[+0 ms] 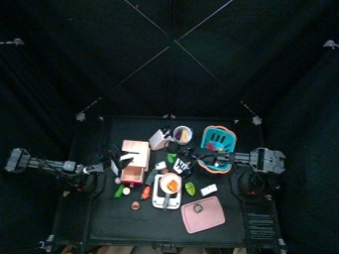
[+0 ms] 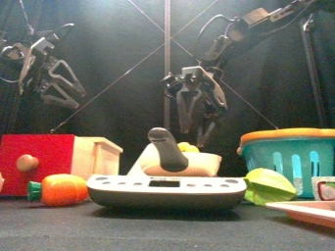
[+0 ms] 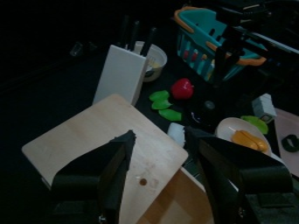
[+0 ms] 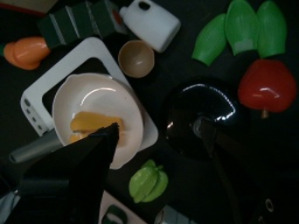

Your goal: Grab apple

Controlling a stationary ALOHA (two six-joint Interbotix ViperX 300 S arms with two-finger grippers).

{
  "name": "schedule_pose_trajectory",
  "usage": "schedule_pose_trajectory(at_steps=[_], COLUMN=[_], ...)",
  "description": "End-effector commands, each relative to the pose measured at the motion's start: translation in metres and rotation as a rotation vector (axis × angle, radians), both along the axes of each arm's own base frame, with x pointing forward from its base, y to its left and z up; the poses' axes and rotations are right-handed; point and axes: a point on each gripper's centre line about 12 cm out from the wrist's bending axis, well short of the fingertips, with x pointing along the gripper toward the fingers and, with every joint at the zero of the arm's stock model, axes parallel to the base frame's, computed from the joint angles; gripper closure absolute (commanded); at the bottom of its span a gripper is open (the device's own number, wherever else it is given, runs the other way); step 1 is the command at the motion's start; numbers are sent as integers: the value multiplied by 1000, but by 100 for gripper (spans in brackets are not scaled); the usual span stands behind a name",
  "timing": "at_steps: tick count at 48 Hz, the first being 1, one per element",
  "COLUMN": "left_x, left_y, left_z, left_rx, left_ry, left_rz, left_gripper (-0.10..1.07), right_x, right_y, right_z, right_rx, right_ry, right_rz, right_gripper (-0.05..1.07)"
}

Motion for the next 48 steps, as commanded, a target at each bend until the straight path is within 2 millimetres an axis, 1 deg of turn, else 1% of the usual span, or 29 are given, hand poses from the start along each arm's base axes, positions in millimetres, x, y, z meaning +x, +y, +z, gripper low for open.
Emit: schedule_pose_trajectory(at_steps=[1, 7, 13, 16, 27, 34, 41, 48], left_x=[1, 0, -1, -1, -1, -2, -3, -4], left_y=[1, 1, 1, 1, 1, 2, 3, 5], left_z=[3, 1, -1, -2, -2, -4, -5, -7], left_rx=[3, 2, -2, -4, -6, -5, -8, -8], left_ry=[-9, -2, 4, 4, 5, 9, 13, 17], left_rz=[7, 7, 5, 6, 7, 11, 20, 30], left_gripper=[11, 11, 11, 11, 11, 11, 11, 11], right_x=[3, 3, -5, -5, 0, -4, -5, -8], right_y=[-1, -8, -22, -23, -26, -34, -39, -53], right_z=[22, 25, 16, 11, 1, -15, -28, -41], right_rx=[17, -15, -152, -211, -255, -285, -296, -301], right_ry=[9, 77, 180, 203, 156, 171, 147, 148], right_rz=[-11, -57, -65, -46, -24, -18, -13, -33], right_gripper=[0, 0, 0, 0, 0, 0, 0, 0])
